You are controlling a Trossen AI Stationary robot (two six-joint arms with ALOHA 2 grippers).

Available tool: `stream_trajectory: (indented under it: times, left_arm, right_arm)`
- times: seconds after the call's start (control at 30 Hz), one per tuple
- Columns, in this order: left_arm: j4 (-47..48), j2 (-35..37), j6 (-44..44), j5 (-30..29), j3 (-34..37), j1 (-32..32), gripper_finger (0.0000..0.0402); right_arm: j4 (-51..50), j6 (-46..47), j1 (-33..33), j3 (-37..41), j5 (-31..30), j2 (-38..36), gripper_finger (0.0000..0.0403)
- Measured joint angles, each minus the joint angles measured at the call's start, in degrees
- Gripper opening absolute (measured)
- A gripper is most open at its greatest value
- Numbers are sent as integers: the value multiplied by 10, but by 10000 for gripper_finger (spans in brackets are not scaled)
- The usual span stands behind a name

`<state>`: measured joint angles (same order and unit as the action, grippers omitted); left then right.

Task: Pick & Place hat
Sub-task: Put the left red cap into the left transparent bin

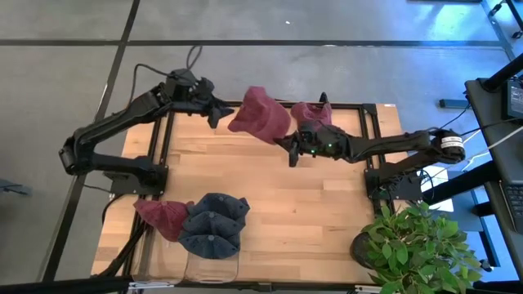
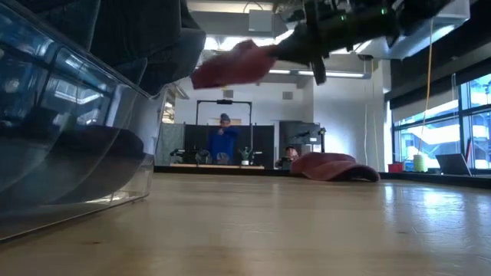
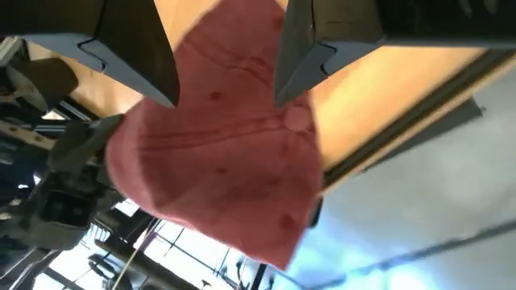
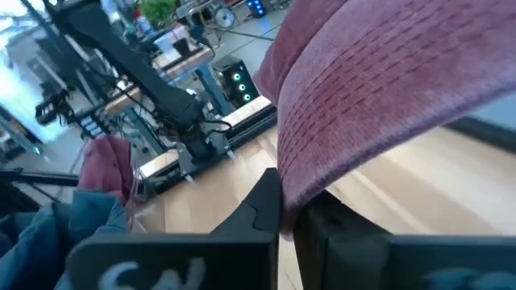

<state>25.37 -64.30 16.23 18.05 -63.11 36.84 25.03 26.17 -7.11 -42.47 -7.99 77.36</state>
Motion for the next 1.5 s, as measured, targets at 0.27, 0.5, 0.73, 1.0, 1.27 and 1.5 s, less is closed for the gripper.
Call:
stream_trajectory:
  times: [0.27, 0.5, 0.73, 1.0, 1.27, 1.5]
  left_arm:
    - [7, 25, -29, 18, 0, 20, 196]
    - [-3, 25, -40, 90, 0, 20, 195]
    - [-3, 29, -49, 96, 0, 27, 194]
    - [1, 47, -49, 115, 0, 66, 195]
    - [-10, 45, -41, 151, 0, 56, 196]
    - [-56, 45, -30, 206, 0, 53, 194]
  right_arm:
    - [-43, -74, 18, -72, 0, -6, 17]
    - [-51, -87, 25, -100, 14, -6, 17]
    - [-51, -87, 33, -104, 24, -6, 17]
    - [-38, -89, 37, -104, 27, -6, 17]
    - [-8, -99, 37, -104, 52, -6, 17]
    - [12, -101, 37, -104, 80, -6, 17]
